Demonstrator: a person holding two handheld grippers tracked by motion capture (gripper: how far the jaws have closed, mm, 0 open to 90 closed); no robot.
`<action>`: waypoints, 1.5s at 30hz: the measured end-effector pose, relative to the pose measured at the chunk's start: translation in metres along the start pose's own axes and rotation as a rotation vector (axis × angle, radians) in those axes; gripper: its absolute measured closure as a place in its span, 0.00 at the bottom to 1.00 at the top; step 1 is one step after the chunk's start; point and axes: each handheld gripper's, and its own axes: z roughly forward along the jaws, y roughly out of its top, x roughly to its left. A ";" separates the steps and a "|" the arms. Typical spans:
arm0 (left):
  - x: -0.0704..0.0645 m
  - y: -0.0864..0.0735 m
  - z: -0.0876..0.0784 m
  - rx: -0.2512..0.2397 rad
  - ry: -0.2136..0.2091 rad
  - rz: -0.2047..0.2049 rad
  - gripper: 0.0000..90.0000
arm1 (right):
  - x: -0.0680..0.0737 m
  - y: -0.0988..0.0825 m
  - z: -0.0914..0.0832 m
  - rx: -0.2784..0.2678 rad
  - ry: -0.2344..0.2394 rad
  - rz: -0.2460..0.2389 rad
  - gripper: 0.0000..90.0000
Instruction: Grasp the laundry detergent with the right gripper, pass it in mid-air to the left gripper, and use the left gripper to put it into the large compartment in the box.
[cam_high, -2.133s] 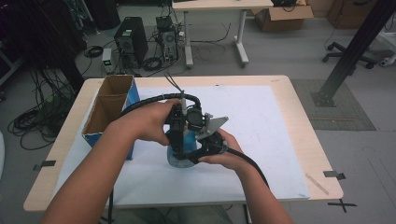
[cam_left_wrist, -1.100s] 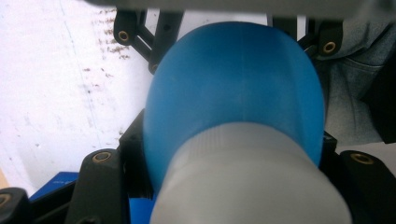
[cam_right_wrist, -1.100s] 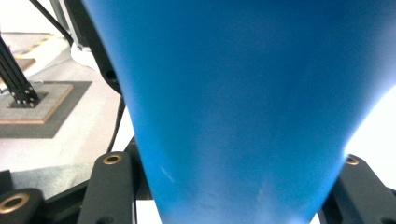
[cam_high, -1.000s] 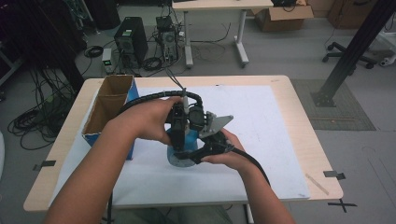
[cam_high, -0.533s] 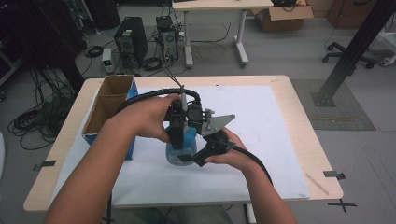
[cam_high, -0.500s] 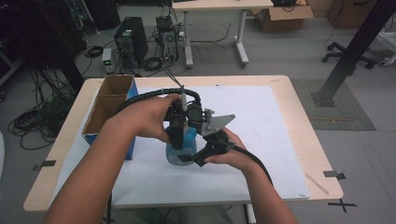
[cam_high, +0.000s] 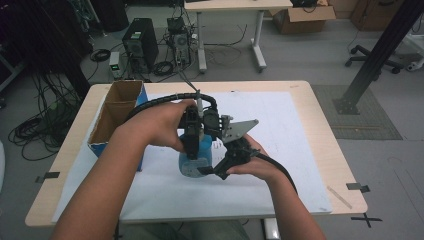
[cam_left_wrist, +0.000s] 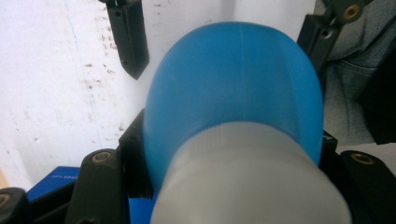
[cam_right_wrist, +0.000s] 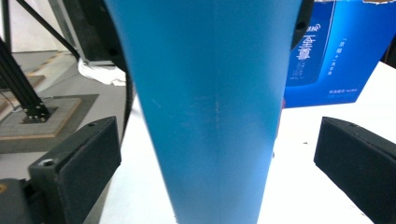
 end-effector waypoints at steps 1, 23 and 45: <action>0.000 0.000 0.000 0.000 0.000 0.000 0.43 | 0.000 0.000 0.000 0.000 0.000 0.000 0.01; 0.009 -0.022 -0.021 0.007 -0.046 -0.150 0.43 | 0.003 0.009 -0.052 0.032 -0.021 -0.019 0.00; 0.041 -0.064 -0.069 -0.028 -0.096 -0.646 0.42 | -0.021 0.005 -0.101 0.165 -0.119 0.008 0.01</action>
